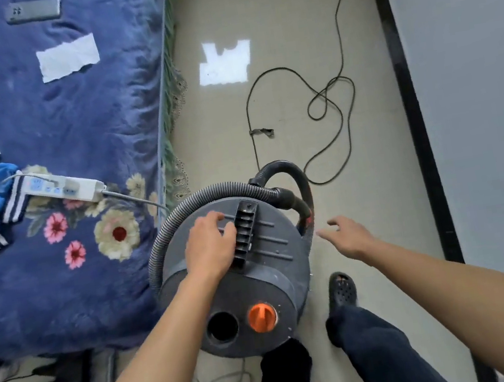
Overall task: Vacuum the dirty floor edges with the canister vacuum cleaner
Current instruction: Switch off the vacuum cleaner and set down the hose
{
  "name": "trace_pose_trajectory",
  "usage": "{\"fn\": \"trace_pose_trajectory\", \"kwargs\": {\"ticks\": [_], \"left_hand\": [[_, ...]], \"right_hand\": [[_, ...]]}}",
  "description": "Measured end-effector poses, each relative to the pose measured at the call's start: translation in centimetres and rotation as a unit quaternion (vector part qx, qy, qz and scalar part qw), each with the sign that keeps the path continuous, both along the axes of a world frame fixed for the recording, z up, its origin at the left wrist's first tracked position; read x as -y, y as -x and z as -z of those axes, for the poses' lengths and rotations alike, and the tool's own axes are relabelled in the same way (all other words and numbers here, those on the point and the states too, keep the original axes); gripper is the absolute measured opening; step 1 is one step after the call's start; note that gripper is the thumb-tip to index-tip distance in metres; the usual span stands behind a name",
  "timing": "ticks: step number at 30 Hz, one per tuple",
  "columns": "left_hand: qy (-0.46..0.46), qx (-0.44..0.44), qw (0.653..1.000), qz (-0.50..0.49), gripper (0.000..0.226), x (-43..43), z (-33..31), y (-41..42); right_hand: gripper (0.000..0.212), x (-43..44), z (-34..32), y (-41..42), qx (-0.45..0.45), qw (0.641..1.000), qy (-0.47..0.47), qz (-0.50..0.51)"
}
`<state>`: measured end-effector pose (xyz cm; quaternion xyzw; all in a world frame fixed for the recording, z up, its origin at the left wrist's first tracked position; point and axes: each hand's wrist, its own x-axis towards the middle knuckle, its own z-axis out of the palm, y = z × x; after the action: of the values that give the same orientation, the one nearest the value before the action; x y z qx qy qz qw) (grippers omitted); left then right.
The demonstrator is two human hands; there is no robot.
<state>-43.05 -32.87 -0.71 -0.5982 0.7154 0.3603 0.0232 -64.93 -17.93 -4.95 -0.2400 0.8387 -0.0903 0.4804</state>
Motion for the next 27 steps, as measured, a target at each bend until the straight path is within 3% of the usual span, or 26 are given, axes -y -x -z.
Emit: {"fn": "trace_pose_trajectory", "kwargs": {"ticks": [2, 7, 11, 13, 18, 27], "left_hand": [[-0.018, -0.003, 1.0, 0.02, 0.028, -2.5, -2.1, 2.1], [-0.072, 0.03, 0.993, 0.092, 0.027, -8.0, -6.4, 7.4], [-0.091, 0.057, 0.986, 0.127, 0.022, -10.4, -9.5, 13.9], [-0.094, 0.063, 0.987, 0.117, 0.014, -10.7, -11.1, 18.1], [-0.063, 0.067, 0.988, 0.123, 0.021, -9.5, -14.8, 29.1], [0.026, 0.03, 0.989, 0.142, 0.031, -0.4, -20.9, 43.2]], "right_hand": [[0.03, -3.9, -1.4, 1.3, 0.007, 0.999, -0.021, 0.034], [0.037, -9.8, -5.3, 7.6, 0.005, 0.997, -0.028, 0.07], [0.021, -11.8, -8.0, 15.3, 0.019, 0.994, -0.02, 0.109], [0.022, -11.9, -9.4, 19.9, 0.019, 0.994, -0.01, 0.111], [0.037, -10.7, -14.2, 31.6, -0.057, 0.996, 0.005, 0.062], [0.039, -0.6, -23.5, 46.6, -0.191, 0.979, 0.046, -0.058]]}}
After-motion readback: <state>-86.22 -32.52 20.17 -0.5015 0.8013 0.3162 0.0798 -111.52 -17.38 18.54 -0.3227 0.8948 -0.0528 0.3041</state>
